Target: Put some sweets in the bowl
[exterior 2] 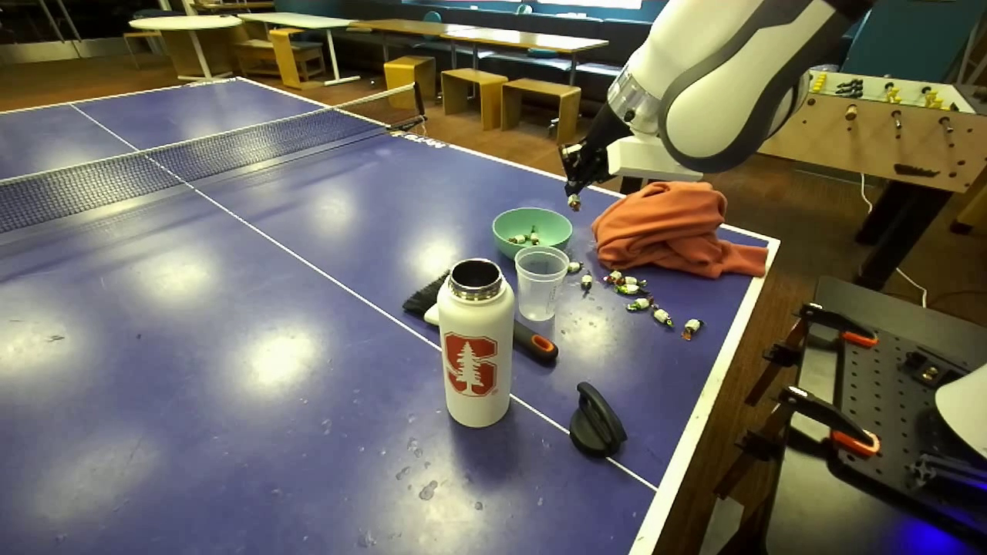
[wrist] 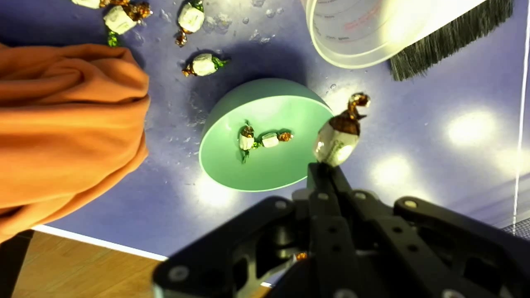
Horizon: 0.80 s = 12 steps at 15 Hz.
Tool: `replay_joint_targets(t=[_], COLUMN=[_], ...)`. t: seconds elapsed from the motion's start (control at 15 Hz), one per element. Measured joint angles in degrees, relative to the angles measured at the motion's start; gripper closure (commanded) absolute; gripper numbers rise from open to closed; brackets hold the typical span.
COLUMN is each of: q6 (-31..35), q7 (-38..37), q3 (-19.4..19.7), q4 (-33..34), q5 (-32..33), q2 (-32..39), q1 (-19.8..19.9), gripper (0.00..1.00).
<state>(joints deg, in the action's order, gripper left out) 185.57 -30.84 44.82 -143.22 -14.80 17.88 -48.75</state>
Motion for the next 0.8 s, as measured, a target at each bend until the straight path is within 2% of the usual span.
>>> replay_joint_targets(t=[0.53,0.67,0.8], q6=[0.1,0.0,-1.2], q7=[0.0,0.0,0.0], q3=[0.7,0.1,-1.7], q4=[0.4,3.3,8.2], q5=[0.0,0.0,0.0], q2=[0.7,2.1,5.0], q1=[-0.4,1.6,5.6], gripper=[0.99,0.99,0.99])
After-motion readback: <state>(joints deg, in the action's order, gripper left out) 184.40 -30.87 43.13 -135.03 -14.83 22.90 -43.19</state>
